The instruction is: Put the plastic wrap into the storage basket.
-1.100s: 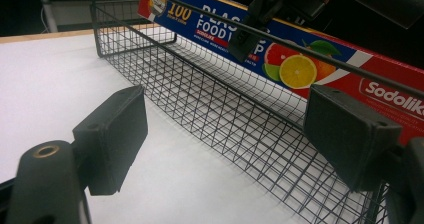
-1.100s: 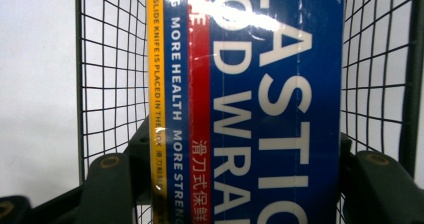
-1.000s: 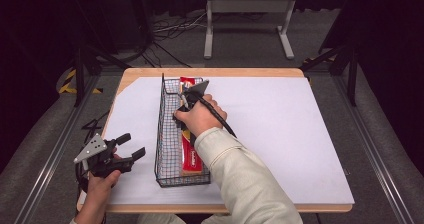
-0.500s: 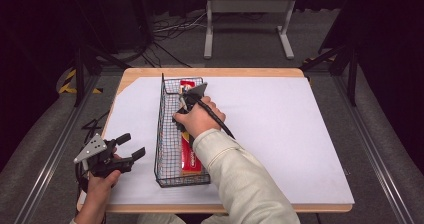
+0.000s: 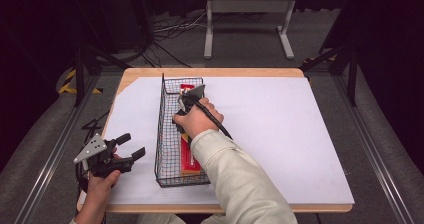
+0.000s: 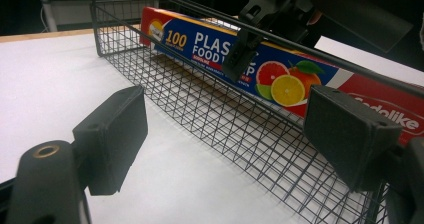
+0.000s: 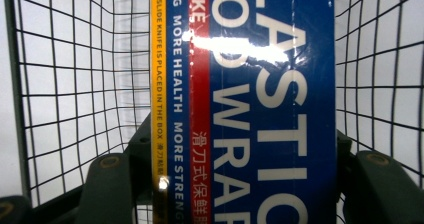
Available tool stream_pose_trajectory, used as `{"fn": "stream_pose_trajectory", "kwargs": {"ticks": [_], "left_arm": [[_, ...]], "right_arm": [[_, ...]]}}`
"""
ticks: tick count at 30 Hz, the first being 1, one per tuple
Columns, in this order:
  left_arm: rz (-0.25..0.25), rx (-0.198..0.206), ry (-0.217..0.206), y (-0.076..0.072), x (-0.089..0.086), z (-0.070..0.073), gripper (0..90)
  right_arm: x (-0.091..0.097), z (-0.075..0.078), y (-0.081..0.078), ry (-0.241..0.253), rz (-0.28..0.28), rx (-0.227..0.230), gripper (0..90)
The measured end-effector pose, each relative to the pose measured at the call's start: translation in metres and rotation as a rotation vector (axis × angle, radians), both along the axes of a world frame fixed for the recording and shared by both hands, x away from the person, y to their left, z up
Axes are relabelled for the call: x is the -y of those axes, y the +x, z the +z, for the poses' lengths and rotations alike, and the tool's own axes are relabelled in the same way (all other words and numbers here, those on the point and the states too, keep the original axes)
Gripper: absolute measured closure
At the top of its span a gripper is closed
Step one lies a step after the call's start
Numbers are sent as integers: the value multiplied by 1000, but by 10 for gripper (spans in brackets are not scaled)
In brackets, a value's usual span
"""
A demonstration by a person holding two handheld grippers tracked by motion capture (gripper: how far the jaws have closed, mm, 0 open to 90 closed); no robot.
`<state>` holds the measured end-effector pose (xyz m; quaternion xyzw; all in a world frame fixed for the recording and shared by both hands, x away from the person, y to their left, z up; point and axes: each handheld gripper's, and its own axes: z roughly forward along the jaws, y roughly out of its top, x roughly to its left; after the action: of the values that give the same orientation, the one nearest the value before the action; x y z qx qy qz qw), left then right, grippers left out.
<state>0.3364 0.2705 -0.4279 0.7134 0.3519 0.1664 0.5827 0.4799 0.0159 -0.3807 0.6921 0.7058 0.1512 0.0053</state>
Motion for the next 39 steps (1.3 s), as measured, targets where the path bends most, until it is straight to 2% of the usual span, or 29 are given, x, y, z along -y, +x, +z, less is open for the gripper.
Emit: {"fn": "stream_pose_trajectory", "kwargs": {"ticks": [10,30,33,39], "left_arm": [[0,1,2,0,0,0,187],[-2,1,3,0,0,0,187],[-3,2,4,0,0,0,187],[-2,5,4,0,0,0,187]], "right_arm": [[-6,-4,0,-28,-3,2,401],[-8,-10,0,-35,10,-13,373],[-8,-7,-1,-12,14,-15,343],[-5,4,-3,17,7,17,321]]}}
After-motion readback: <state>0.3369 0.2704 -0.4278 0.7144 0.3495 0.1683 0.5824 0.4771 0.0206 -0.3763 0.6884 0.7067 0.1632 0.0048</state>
